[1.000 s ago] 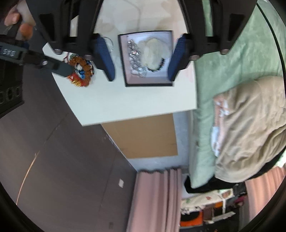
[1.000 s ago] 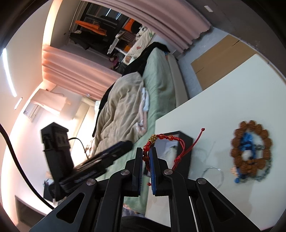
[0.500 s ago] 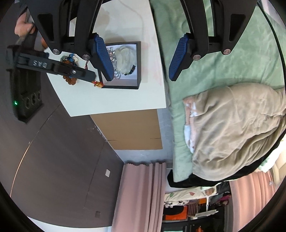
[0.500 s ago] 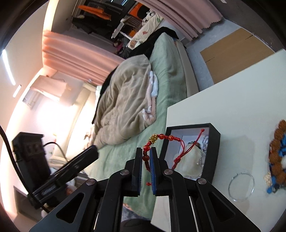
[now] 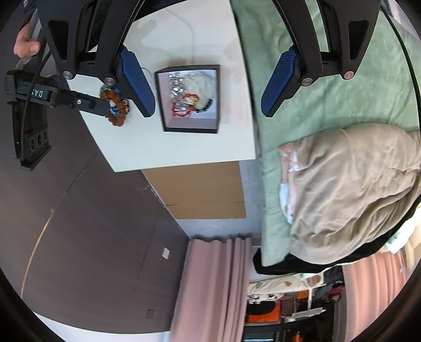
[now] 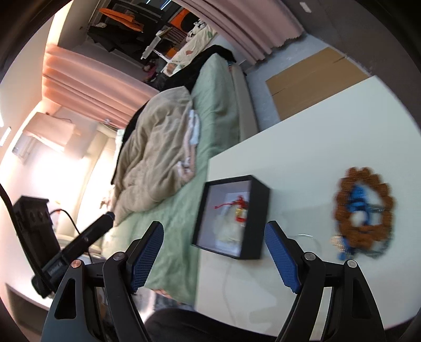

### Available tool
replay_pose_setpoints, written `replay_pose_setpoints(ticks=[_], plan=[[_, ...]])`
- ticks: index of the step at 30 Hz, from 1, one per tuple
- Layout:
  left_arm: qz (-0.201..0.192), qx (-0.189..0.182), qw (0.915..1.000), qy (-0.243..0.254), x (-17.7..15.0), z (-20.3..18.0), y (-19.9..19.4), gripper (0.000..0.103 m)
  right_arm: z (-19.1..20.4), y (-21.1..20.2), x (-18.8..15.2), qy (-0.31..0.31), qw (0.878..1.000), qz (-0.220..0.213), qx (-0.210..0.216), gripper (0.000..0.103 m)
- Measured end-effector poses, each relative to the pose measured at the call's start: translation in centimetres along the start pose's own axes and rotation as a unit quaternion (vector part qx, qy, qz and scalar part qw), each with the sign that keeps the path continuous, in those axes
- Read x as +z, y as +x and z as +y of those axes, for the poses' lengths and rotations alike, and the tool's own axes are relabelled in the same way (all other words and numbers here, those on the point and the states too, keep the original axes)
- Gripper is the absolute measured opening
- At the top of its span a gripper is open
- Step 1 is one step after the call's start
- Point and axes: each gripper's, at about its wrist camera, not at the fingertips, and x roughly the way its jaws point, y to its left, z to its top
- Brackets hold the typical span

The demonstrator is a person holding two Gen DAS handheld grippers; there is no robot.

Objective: Organize jewelry
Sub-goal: 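Move the open left tool over the silver hoop earring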

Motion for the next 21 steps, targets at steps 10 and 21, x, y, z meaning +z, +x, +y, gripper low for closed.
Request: replay_pose_setpoints(ticks=[10,21], plan=[[0.026,-0.027,0.9988,0.031,-1.3,-5.2,2.0,0.083,-3.7,-3.8,-0.5,-0.003,0.998,0.001,-0.069,0.079],[0.082,-0.041,0.9942,0.057,-3.1,-10.5,6.1,0.050,-7.5,-6.7,-0.9,0.007,0.996,-0.005,-0.089,0.079]])
